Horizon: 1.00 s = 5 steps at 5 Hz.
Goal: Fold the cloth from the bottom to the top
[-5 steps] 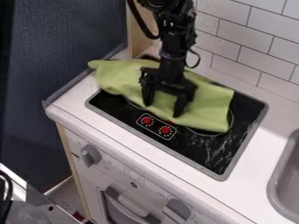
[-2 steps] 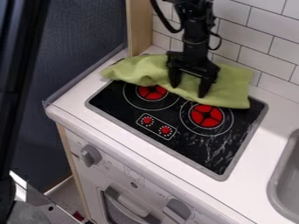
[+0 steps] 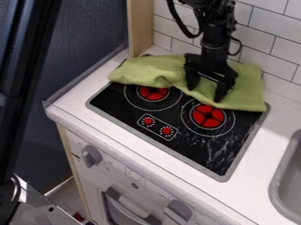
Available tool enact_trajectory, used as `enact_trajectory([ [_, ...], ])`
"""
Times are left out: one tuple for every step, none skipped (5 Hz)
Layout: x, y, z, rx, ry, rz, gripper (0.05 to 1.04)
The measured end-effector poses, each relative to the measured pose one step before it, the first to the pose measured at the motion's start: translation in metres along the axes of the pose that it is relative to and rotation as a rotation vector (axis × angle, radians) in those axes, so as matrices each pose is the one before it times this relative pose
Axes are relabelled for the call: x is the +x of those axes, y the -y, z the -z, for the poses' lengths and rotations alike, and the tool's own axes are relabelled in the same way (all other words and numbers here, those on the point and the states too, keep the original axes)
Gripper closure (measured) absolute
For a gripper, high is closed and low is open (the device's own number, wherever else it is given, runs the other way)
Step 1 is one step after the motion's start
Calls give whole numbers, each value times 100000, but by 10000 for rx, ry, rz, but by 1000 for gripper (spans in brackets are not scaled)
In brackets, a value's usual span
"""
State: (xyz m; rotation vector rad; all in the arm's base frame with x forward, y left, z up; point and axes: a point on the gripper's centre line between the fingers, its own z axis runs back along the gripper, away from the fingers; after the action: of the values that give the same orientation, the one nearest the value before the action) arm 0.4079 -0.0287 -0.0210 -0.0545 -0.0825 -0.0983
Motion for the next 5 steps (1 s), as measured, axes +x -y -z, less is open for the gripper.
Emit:
enact_trajectory([
  [-1826,1800,-1642,335,-539,-294,84],
  [-418,709,-3583,678,455,-320,84],
  [481,1123,-1683,757,474,840,84],
  [1170,897,-1538,1028,33,794,84],
  [-435,1402,-220,-596,-378,-4,84],
])
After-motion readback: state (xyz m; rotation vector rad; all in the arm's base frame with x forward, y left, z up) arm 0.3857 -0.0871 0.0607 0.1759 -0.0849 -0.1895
